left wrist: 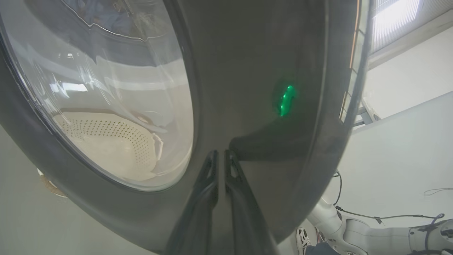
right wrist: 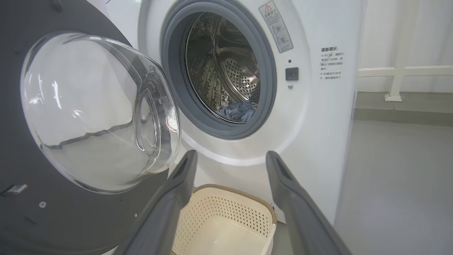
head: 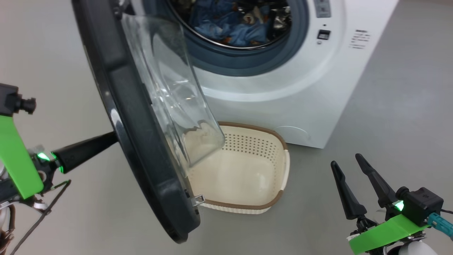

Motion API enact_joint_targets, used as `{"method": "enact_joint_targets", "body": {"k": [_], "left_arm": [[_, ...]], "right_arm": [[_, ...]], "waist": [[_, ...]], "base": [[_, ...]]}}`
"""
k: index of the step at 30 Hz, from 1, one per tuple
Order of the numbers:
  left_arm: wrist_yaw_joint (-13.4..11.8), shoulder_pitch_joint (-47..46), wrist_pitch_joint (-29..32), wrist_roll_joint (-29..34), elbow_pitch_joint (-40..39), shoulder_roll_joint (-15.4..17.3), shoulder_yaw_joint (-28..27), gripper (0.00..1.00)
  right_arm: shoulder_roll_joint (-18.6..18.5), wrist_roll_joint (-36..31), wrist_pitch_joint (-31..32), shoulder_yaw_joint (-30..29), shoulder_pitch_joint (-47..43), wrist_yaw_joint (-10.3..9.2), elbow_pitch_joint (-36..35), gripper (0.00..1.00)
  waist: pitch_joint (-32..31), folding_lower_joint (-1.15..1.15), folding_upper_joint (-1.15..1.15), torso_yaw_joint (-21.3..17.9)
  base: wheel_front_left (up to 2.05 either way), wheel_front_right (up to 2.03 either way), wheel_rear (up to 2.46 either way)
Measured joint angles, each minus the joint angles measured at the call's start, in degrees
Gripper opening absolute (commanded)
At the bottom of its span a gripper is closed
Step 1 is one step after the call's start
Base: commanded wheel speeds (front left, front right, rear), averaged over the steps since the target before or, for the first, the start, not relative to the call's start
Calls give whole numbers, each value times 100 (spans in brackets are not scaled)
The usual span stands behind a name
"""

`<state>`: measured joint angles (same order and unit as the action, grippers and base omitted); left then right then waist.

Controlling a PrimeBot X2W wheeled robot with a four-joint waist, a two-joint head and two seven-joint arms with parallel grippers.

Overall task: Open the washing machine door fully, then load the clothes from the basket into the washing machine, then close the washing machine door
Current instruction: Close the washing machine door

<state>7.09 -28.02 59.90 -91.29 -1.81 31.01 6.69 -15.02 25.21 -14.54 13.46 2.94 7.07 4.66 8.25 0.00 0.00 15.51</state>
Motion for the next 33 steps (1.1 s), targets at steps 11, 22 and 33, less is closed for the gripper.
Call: {"method": "enact_joint_targets", "body": {"k": [11, 22, 33], "left_arm": [[0, -125, -283, 234, 185, -143, 18, 0], [0, -149, -595, 382, 353, -149, -47, 0], [1, -175, -797, 415, 403, -176, -52, 0]], "right_arm": [[56, -9, 0, -116, -20, 0, -29, 100], [110, -10, 0, -264, -162, 0, -64, 100], [122, -10, 0, -360, -260, 0, -88, 100]], "waist": [[-72, 0, 0, -680], [-151, 0, 0, -1403], [-162, 0, 0, -1766]], "base": [[0, 0, 0], [0, 0, 0], [0, 0, 0]]}}
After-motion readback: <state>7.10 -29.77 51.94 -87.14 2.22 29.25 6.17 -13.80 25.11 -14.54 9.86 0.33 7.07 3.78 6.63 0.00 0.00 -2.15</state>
